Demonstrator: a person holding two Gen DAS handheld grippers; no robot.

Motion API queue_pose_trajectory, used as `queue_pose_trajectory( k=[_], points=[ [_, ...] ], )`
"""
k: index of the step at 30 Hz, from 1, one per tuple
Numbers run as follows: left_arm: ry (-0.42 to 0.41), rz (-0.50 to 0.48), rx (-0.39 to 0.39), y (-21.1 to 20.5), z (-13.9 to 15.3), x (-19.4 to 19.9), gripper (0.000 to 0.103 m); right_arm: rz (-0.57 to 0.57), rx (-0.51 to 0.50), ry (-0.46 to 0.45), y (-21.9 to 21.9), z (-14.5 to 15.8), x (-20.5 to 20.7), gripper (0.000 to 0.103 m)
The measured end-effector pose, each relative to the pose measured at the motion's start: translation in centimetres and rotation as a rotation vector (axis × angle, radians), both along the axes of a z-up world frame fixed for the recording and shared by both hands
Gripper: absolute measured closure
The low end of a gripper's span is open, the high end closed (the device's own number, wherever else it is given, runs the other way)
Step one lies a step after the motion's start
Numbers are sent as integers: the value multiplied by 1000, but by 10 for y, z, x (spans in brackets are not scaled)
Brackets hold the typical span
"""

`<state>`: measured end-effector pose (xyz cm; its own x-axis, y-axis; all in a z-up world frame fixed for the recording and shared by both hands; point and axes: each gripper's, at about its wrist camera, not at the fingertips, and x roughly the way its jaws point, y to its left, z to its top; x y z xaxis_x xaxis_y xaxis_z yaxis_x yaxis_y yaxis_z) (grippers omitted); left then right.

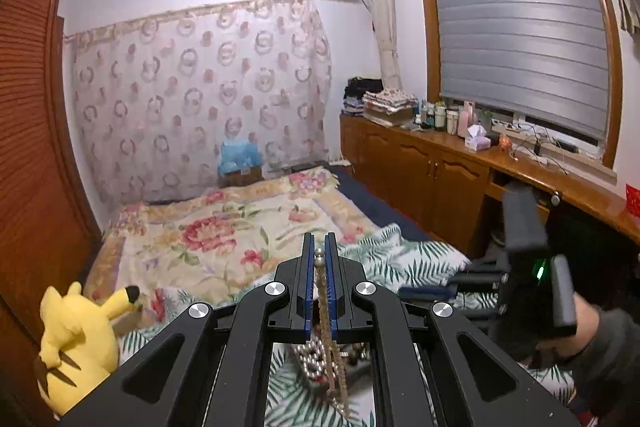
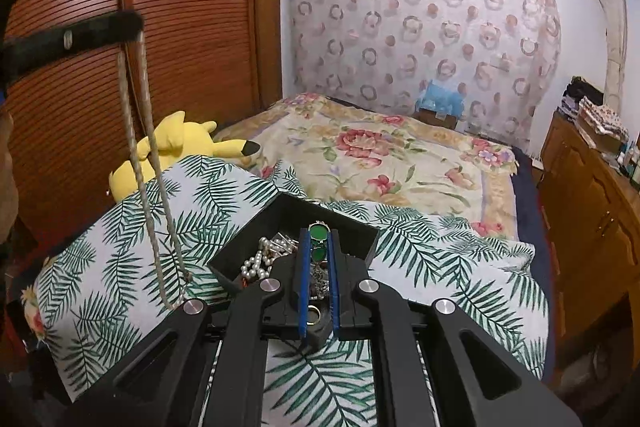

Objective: Organize jewelry
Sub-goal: 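Lower the pearl necklace and green-stone bracelet into the black box and open both tools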

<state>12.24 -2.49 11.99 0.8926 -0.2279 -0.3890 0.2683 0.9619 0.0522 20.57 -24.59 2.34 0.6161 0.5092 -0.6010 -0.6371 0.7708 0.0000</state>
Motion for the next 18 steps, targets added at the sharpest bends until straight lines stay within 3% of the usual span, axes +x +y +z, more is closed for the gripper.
queue_pose_trajectory(
  k=[4, 12, 18],
  points=[
    [5, 7, 6, -5, 2, 14, 98, -1, -13, 21, 5, -12, 6, 94],
    [90, 24, 14, -4, -32, 41, 98, 5, -15, 91, 9, -40, 16, 93],
    [131, 33, 27, -4, -48, 51, 98, 2, -22, 95, 8, -45, 15, 93]
  ],
)
